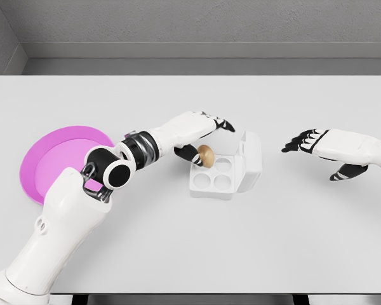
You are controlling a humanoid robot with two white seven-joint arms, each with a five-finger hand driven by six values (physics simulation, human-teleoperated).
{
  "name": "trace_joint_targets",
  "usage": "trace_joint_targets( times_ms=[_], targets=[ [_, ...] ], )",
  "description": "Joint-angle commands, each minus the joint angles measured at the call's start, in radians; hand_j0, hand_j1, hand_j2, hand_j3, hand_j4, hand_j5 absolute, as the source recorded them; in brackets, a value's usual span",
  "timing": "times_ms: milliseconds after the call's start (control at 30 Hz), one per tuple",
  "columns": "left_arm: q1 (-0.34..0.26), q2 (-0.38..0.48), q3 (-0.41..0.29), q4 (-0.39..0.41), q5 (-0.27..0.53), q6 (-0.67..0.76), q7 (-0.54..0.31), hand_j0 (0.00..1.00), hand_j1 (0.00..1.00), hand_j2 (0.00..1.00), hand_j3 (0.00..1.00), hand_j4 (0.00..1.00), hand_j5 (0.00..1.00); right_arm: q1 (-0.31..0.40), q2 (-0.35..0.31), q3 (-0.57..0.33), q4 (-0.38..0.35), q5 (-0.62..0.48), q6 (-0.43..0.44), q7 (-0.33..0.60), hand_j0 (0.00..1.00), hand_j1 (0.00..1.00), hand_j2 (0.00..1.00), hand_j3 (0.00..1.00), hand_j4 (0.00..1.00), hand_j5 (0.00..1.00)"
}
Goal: Pack egg into the box and close the box lid
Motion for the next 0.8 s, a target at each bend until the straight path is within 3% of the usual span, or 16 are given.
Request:
trace_joint_targets(
  times_ms=[0, 233, 300, 367, 467, 600, 700, 767],
  targets=[
    [0.0, 0.002, 0.002, -0.02, 0.003, 0.0, 0.0, 0.9, 0.9, 0.9, 0.9, 0.9, 0.9, 0.0, -0.001, 0.0, 0.0, -0.006, 0.002, 0.001, 1.0, 1.0, 1.0, 1.0, 1.0, 1.0],
    [0.008, 0.037, 0.027, -0.082, 0.003, 0.002, 0.0, 0.97, 0.97, 0.97, 0.97, 0.97, 0.97, -0.002, 0.002, 0.001, 0.0, -0.004, 0.002, 0.001, 1.0, 1.0, 1.0, 1.0, 1.0, 1.0],
    [0.009, 0.089, 0.077, -0.124, 0.013, 0.0, 0.0, 1.0, 1.0, 1.0, 1.0, 1.0, 1.0, -0.002, 0.002, 0.001, -0.002, -0.004, 0.002, 0.001, 1.0, 1.0, 1.0, 1.0, 1.0, 1.0],
    [0.021, 0.147, 0.185, -0.171, 0.037, -0.005, 0.0, 1.0, 1.0, 1.0, 1.0, 1.0, 1.0, -0.002, 0.002, 0.001, -0.002, -0.006, 0.002, 0.001, 1.0, 1.0, 1.0, 1.0, 1.0, 1.0],
    [0.017, 0.276, 0.281, -0.172, 0.224, -0.035, 0.0, 1.0, 1.0, 1.0, 1.0, 1.0, 1.0, -0.002, 0.003, 0.003, -0.003, -0.006, 0.002, 0.001, 1.0, 1.0, 1.0, 1.0, 1.0, 1.0],
    [0.023, 0.413, 0.358, -0.171, 0.465, -0.353, 0.0, 1.0, 1.0, 1.0, 1.0, 1.0, 1.0, -0.002, 0.008, 0.004, -0.019, -0.004, 0.002, -0.001, 1.0, 1.0, 1.0, 1.0, 1.0, 1.0],
    [0.06, 0.43, 0.425, -0.171, 0.58, -0.58, 0.0, 1.0, 1.0, 1.0, 1.0, 1.0, 1.0, -0.002, 0.016, 0.004, -0.032, -0.004, 0.002, -0.001, 1.0, 1.0, 1.0, 1.0, 1.0, 1.0],
    [0.113, 0.423, 0.507, -0.163, 0.677, -0.58, 0.0, 1.0, 1.0, 1.0, 1.0, 1.0, 1.0, 0.0, 0.019, 0.004, -0.04, -0.004, 0.002, -0.001, 1.0, 1.0, 1.0, 1.0, 1.0, 1.0]
  ],
)
